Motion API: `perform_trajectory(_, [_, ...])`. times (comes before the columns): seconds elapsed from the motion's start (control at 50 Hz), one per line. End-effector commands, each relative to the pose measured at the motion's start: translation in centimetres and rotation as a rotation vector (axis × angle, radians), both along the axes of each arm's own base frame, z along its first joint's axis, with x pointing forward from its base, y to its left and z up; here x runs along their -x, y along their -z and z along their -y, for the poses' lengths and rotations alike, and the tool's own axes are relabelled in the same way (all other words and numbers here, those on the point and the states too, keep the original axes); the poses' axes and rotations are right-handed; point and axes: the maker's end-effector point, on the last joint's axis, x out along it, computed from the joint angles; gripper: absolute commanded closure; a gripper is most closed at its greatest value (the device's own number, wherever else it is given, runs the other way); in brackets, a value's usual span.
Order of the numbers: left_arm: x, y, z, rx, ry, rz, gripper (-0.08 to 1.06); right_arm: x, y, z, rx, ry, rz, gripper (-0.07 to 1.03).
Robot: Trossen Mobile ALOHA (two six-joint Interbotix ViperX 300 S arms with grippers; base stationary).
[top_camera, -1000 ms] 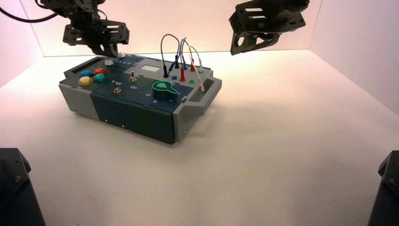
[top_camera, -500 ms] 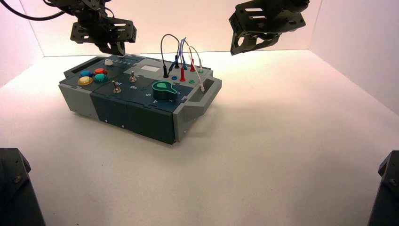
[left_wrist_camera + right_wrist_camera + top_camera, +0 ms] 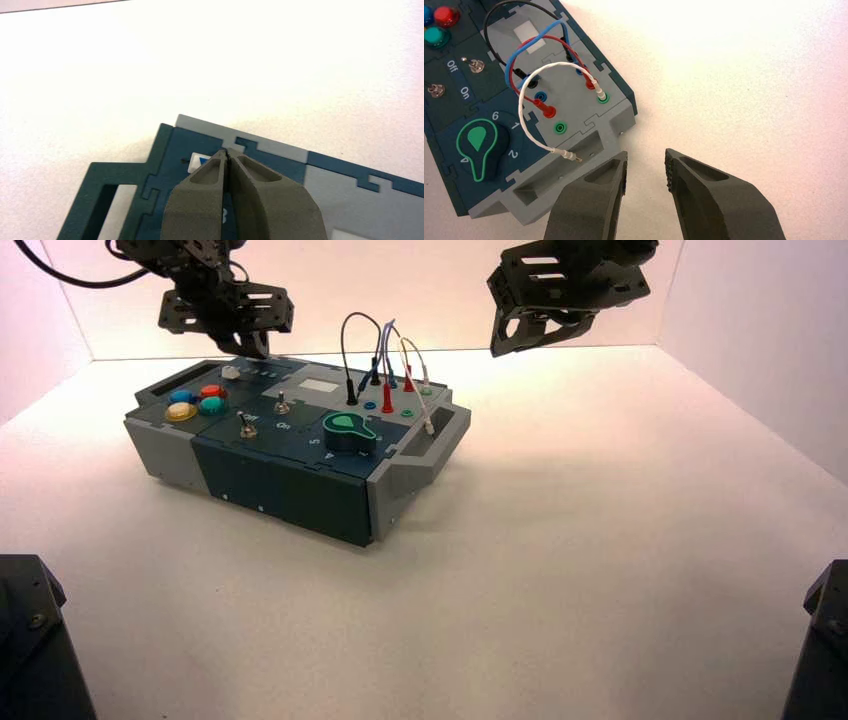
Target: Move the top slider to position 1.
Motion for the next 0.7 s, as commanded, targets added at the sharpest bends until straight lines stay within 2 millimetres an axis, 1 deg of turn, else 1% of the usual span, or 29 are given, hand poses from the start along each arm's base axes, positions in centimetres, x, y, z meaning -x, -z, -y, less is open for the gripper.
perform_trajectory(0.02, [-0.84, -1.25, -0.98, 0.001, -0.022, 0.037, 1.0, -0.56, -1.23, -0.27, -0.02, 0.002, 0.033, 0.54])
perform_trajectory(0.2, [-0.64, -1.18, -1.68, 0.0, -0.037, 0.034, 1.0, -0.58, -1.2, -0.27, -0.02, 0.004, 0.032, 0.54])
perform_trajectory(0.54, [-0.61, -1.2, -1.75, 0.0, -0.039, 0.034, 1.0, -0.56, -1.18, -0.27, -0.02, 0.003, 0.031, 0.54])
perform_trajectory(0.62, [-0.63, -1.38, -1.75, 0.001, -0.039, 0.037, 1.0, -0.61, -1.25, -0.23, -0.022, 0.006, 0.033, 0.54])
perform_trajectory(0.7, [-0.67, -2.05, -1.6, 0.003, -0.036, 0.051, 1.0, -0.56, -1.23, -0.27, -0.021, 0.003, 0.032, 0.54])
